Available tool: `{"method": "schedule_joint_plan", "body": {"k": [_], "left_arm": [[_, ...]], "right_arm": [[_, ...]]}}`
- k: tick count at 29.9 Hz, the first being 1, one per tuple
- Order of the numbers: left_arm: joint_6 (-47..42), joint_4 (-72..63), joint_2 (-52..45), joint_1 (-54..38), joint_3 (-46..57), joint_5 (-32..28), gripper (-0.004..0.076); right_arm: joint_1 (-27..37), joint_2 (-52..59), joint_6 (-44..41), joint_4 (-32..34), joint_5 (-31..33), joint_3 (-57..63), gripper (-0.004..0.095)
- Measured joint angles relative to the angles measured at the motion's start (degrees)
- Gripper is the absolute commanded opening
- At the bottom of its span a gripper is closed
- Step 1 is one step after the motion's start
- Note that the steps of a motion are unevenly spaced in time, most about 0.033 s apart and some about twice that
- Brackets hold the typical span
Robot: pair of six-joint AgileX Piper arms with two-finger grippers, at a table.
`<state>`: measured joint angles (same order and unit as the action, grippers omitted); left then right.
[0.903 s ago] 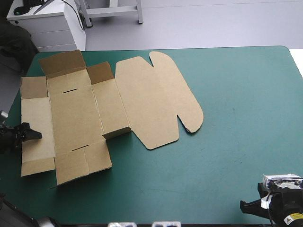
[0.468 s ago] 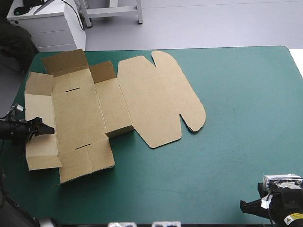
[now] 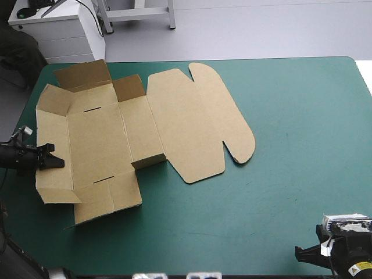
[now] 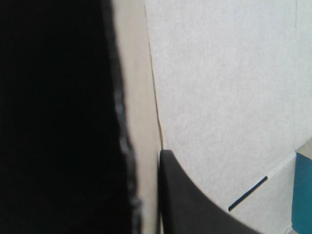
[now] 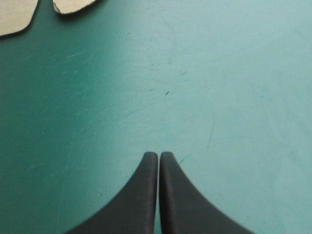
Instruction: Fold the box
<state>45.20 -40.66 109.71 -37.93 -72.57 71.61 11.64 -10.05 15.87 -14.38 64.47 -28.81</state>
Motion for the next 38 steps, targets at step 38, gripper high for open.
{"method": "schedule_joint_plan", "body": {"k": [38], "left_arm": [[1.1, 56.2, -4.4, 67.6, -21.4, -22.9, -0.0008]], "right_arm": [[0.0, 0.0, 0.0, -0.3, -0.9, 0.0, -0.0004]]}}
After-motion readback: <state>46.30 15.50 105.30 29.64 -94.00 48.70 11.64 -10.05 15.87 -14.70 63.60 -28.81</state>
